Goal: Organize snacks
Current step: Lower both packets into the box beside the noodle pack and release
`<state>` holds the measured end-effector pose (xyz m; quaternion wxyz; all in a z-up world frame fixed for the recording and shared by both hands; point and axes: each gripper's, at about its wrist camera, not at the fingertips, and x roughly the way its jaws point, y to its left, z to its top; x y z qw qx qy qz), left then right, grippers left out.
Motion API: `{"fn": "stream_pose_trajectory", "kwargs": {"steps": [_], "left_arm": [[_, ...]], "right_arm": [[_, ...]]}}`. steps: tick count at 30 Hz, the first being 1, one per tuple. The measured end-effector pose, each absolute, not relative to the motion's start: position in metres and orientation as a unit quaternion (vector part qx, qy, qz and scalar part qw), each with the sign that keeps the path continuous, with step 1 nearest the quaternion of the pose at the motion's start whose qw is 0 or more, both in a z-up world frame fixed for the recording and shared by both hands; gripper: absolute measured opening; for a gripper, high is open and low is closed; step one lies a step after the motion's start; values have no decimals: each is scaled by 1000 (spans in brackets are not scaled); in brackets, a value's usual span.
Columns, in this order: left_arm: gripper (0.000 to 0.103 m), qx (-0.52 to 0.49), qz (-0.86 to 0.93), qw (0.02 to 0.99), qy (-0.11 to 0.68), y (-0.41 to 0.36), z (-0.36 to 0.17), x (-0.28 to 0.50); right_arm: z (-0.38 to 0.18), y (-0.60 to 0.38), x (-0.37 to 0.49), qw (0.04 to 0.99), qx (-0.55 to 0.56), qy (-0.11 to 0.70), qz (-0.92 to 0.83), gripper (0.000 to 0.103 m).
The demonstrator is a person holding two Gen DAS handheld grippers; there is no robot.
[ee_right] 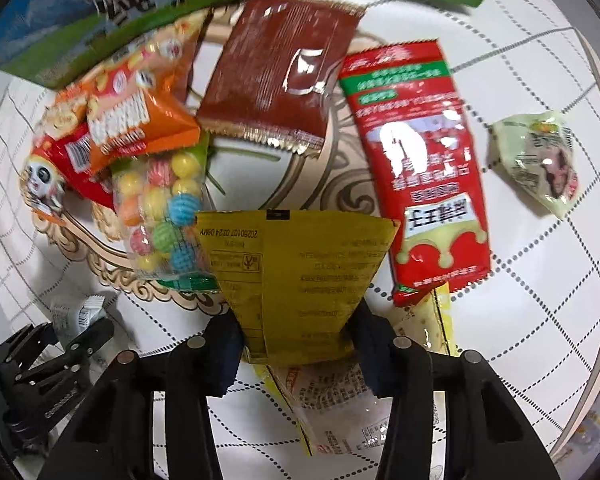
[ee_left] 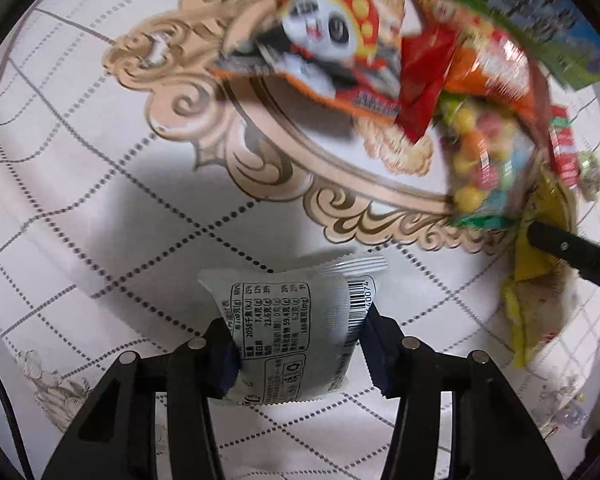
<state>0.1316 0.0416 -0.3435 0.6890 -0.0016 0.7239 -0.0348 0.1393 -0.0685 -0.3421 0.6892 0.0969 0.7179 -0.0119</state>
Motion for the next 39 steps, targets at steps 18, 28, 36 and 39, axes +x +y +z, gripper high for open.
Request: {"fn": "stream_pose_trajectory", "kwargs": {"steps": [18, 28, 36, 39], "left_arm": [[48, -105, -138, 775, 607, 33, -145, 234], [48, -17, -97, 784, 612, 2, -142, 388], [48, 40, -35, 746, 663, 4, -210, 483], [48, 43, -28, 727, 685, 8, -234, 501]], "right_arm": [[-142, -115, 179, 787, 164, 591, 70, 49], [-143, -133, 348, 796, 90, 598, 7, 49], [-206, -152, 446, 762, 53, 644, -30, 49], [-226, -152, 465, 751, 38, 659, -34, 49]]}}
